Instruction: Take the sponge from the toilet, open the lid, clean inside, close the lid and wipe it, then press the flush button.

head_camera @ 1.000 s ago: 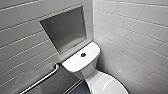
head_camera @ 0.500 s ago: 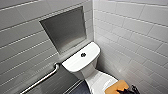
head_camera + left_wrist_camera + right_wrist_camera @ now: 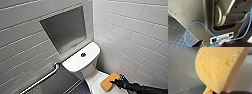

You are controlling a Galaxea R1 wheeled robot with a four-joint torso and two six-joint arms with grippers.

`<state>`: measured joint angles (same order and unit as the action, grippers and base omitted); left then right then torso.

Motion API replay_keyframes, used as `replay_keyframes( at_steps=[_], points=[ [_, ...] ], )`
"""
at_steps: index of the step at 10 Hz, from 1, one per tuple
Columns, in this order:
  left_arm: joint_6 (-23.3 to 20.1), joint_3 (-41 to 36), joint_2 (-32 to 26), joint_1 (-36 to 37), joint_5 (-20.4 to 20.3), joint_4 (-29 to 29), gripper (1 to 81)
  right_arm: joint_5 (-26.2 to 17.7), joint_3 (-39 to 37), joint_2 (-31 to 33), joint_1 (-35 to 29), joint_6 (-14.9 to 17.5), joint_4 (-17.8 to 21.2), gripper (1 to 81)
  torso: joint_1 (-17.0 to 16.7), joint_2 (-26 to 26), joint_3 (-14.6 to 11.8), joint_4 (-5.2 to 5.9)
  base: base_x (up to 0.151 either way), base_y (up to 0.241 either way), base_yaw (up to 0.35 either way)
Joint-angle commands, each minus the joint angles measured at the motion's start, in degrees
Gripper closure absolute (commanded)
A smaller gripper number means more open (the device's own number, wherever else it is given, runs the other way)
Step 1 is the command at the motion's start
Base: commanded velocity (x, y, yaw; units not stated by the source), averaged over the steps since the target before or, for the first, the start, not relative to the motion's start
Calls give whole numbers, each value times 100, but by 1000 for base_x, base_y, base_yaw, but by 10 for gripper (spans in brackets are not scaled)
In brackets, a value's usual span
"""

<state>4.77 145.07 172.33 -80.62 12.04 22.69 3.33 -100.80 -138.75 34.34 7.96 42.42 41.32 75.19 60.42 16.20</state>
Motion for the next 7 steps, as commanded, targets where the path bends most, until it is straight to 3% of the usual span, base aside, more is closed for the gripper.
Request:
replay_keyframes(
  at_steps=[1, 7],
  points=[
    [-2, -22, -83, -20, 474, -45, 10, -1448, -903, -768, -1161, 74, 240, 811, 0, 0, 0, 0, 0, 0, 0],
    [-2, -14, -101, -20, 465, -54, 10, -1362, -1643, -1833, -477, 118, 179, 811, 0, -2, 0, 0, 0, 0, 0]
  ],
)
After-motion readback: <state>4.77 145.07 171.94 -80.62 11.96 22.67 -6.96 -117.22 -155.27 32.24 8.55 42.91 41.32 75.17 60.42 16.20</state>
